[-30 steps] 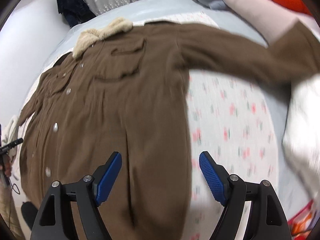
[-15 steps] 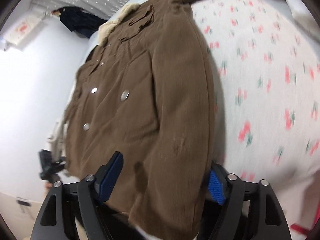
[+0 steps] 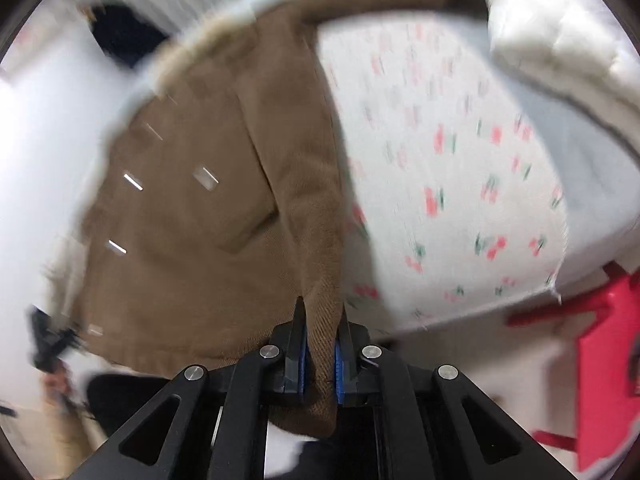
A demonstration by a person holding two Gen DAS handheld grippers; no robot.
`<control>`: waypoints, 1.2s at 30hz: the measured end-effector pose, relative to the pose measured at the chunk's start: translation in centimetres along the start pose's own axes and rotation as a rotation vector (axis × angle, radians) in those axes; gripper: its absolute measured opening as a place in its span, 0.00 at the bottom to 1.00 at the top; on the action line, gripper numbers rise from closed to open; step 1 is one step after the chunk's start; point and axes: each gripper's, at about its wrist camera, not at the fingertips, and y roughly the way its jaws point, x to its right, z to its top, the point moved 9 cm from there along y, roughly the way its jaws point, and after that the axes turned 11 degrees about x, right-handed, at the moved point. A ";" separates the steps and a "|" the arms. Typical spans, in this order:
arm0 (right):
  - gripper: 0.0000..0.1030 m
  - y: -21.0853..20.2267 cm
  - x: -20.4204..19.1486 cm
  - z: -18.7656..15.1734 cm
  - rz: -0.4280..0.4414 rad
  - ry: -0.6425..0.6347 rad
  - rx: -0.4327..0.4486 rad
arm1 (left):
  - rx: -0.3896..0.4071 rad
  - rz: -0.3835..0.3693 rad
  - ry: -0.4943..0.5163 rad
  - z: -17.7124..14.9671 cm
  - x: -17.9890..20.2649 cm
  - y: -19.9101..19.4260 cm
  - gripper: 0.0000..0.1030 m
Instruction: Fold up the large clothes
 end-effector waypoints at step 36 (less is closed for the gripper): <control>0.78 -3.3 -5.5 3.0 -0.097 -0.191 0.107 | 0.123 0.157 0.453 1.8 9.8 -1.1 0.79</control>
